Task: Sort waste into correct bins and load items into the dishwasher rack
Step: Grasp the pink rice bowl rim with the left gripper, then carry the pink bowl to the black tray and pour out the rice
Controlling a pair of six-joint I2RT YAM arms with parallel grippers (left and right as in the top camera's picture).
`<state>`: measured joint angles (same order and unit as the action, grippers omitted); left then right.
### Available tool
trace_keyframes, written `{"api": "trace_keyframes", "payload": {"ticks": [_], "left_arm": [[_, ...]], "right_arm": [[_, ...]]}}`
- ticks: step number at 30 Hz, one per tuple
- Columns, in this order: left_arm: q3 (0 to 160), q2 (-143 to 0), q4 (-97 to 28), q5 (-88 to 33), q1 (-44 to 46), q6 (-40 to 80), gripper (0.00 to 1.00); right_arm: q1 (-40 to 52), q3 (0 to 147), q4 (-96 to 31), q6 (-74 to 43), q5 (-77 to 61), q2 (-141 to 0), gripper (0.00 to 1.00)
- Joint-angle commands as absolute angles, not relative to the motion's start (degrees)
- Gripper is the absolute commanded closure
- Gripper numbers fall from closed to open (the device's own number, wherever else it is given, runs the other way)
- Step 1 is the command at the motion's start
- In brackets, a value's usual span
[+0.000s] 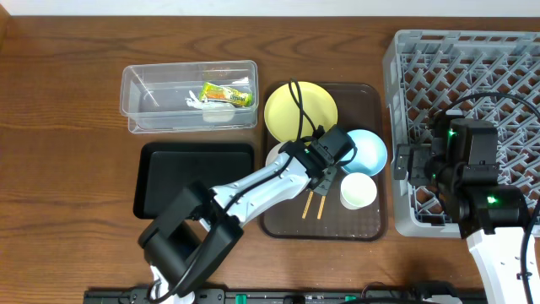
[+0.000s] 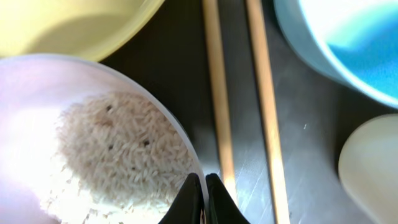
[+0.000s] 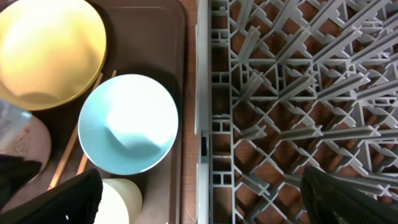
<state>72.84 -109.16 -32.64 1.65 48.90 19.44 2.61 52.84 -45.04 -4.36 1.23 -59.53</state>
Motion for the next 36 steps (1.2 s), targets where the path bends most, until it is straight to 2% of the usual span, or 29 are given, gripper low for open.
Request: {"api": "trace_keyframes", "payload": {"ticks": [1, 7, 13, 17, 27, 36], "left_arm": [[74.5, -105.4, -36.1, 0.7, 48.2, 19.8, 0.94], [74.8, -96.9, -38.9, -4.8, 45.1, 19.6, 0.94], [74.8, -91.9, -41.6, -17.5, 36.3, 19.8, 0.94], [73.6, -91.9, -44.8, -27.3, 27.3, 18.9, 0.94], [64.3, -93.6, -45.1, -59.7, 4.5, 4.0, 0.94], [61.1, -101.4, -44.7, -80.2, -6.4, -0.2, 0.94]], "right_arm": [[2.9, 53.9, -45.0, -5.1, 1.0, -59.5, 0.01], [2.9, 53.9, -45.0, -5.1, 1.0, -59.5, 0.01], [2.9, 53.9, -45.0, -5.1, 1.0, -59.5, 0.01], [2.9, 53.9, -45.0, -5.1, 1.0, -59.5, 0.01], [2.9, 53.9, -45.0, -5.1, 1.0, -59.5, 0.01], [2.9, 53.9, -45.0, -5.1, 1.0, -59.5, 0.01]]}}
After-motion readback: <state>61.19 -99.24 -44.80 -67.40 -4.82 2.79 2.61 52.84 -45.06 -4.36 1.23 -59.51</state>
